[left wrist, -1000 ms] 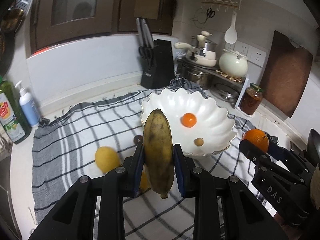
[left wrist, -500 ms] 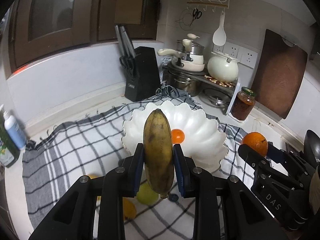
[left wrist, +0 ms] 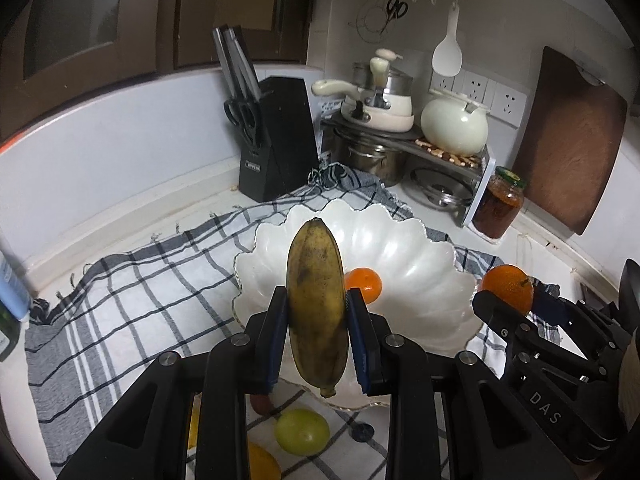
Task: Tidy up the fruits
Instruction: 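Carry the banana and orange over the white bowl and open both grippers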
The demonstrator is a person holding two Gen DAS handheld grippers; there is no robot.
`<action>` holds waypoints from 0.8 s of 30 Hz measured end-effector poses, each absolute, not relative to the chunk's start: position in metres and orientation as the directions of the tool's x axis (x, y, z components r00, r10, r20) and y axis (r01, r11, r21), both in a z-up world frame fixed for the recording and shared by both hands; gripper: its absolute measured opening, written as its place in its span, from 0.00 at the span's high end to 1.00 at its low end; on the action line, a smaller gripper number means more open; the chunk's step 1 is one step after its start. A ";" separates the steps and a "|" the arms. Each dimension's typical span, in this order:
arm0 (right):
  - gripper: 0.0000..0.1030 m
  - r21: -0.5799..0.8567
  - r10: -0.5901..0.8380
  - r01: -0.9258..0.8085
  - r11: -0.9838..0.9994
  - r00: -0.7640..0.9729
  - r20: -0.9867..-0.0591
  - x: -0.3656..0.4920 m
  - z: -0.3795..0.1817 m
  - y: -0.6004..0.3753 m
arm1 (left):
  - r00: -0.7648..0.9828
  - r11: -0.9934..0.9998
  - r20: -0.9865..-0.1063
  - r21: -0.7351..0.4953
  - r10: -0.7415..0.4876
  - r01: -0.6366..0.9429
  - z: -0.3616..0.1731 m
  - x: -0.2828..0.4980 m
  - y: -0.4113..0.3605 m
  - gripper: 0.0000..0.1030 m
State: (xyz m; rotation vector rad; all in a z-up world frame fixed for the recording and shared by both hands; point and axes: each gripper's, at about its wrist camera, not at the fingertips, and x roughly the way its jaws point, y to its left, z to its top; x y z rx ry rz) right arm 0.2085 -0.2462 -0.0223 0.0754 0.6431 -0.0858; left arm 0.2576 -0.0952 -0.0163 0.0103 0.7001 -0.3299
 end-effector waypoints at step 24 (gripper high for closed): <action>0.54 0.064 -0.013 0.077 0.995 0.731 -0.682 0.246 -0.065 -0.251 | 0.648 0.948 -0.712 -0.083 -0.272 0.307 -0.063 0.295 -0.112 0.72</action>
